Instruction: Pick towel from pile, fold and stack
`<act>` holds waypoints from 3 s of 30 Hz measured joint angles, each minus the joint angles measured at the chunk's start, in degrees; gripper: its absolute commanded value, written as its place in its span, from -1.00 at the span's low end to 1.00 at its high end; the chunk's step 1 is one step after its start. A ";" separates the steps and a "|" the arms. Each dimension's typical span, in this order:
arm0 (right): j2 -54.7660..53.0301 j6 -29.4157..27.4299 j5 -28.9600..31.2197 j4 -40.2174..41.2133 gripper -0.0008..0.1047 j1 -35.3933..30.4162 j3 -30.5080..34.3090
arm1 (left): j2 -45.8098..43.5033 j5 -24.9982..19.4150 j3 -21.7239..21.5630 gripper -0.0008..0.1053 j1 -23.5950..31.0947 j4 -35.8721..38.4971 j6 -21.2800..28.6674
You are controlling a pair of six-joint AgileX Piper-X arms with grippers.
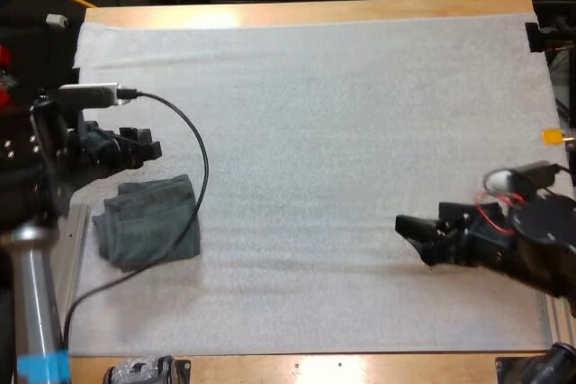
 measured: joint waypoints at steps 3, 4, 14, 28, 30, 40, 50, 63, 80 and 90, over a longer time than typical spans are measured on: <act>3.71 -4.52 -0.01 0.10 0.41 -5.65 0.00 | -4.49 0.26 0.00 0.00 -1.77 0.23 0.00; 4.82 -5.89 -0.01 0.23 0.41 -7.91 0.00 | -5.95 0.36 0.00 0.00 -2.48 0.34 0.00; 7.01 -14.26 0.27 0.64 0.41 -29.92 0.00 | -12.54 -1.70 0.11 0.00 -4.55 5.34 2.31; -7.12 -22.27 3.47 8.54 0.41 -40.43 0.00 | -19.76 -11.54 5.83 0.00 -15.65 6.88 5.87; -10.14 -23.25 3.54 10.17 0.41 -40.43 0.00 | -22.10 -11.97 7.43 0.00 -15.89 6.88 5.93; -28.85 -25.62 3.54 14.04 0.41 -40.43 0.00 | -45.24 -12.26 20.25 0.00 -15.87 9.61 5.93; -43.70 -25.60 3.54 16.92 0.41 -40.43 0.81 | -61.49 -12.26 22.28 0.00 -15.87 21.20 5.93; -44.76 -26.33 3.62 19.36 0.41 -40.43 8.26 | -61.48 -12.26 23.60 0.00 -15.71 26.05 6.29; -44.66 -26.53 3.83 7.02 0.41 -40.43 24.99 | -61.48 -12.26 37.25 0.00 -15.71 1.04 6.35; -44.66 -26.53 4.26 6.34 0.41 -40.43 25.89 | -61.48 -12.26 37.92 0.00 -15.71 -0.53 6.35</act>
